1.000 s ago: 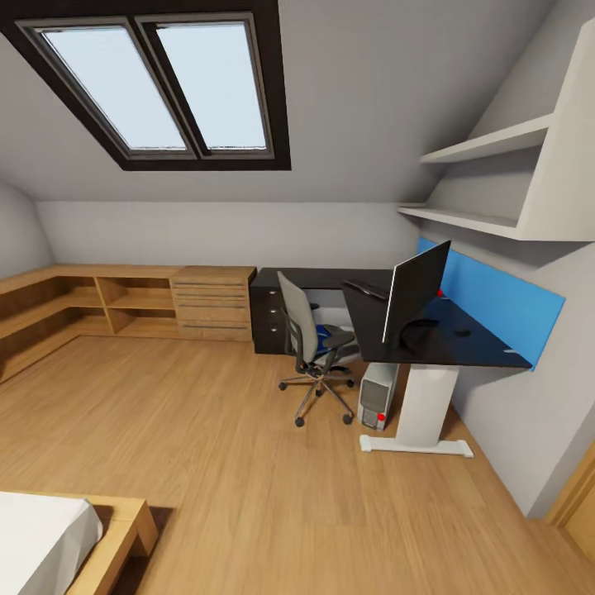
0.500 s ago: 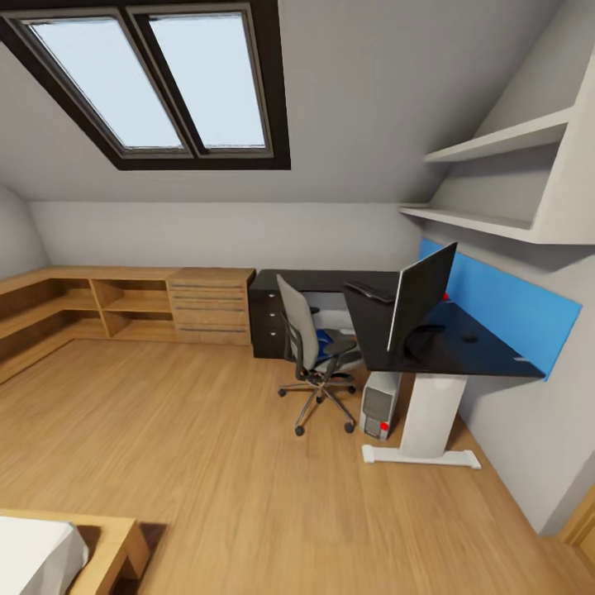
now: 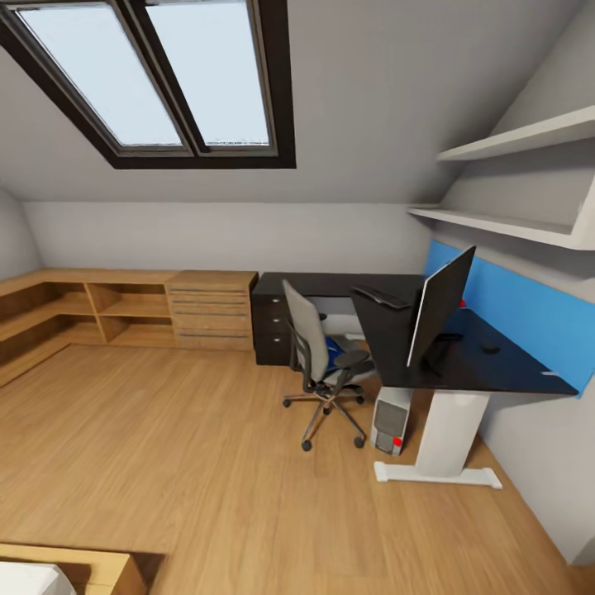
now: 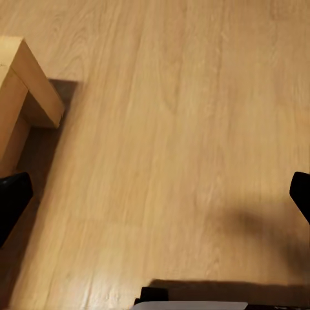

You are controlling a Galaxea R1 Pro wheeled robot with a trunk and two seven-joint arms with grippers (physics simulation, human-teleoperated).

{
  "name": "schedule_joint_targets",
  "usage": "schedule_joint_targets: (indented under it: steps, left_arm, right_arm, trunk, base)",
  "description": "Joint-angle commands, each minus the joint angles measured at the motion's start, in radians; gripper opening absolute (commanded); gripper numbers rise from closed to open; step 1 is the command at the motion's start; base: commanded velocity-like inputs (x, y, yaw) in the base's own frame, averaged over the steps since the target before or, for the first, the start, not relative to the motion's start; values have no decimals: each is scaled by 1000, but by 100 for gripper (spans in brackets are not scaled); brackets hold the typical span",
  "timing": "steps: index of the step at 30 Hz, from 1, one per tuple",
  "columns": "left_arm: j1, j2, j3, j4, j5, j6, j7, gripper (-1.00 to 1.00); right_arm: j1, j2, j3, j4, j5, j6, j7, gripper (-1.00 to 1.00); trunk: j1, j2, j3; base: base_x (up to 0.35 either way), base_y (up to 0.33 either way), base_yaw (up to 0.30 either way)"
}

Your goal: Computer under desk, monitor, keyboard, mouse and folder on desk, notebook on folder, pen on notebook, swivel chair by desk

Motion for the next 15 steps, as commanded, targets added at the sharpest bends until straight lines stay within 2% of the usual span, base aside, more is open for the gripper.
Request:
schedule_joint_targets:
  steps: [1, 5, 8, 12, 15]
  left_arm:
    - [0, 0, 2, 0, 0, -2, 0, 100]
    - [0, -3, 2, 0, 0, -4, -1, 100]
    - [0, -14, 1, 0, 0, -8, -2, 100]
    - [0, -43, 2, 0, 0, -6, -1, 100]
    - [0, -50, 2, 0, 0, -5, 0, 100]
  right_arm:
    - [-1, 0, 0, 1, 0, -2, -1, 100]
    - [-1, 1, 0, 1, -1, -2, -2, 100]
    - [-1, 0, 0, 0, -1, -2, -2, 100]
    - [-1, 0, -1, 0, -1, -2, -3, 100]
    - [-1, 0, -1, 0, -1, -2, -3, 100]
  trunk:
    - [0, -1, -1]
    - [0, -1, -1]
    - [0, -1, -1]
    - [0, -1, -1]
    - [4, -8, -4]
  base:
    - [26, 320, 0]
    - [-51, 223, 0]
    - [-33, 59, 0]
    - [-12, 21, 0]
    - [-4, 8, 0]
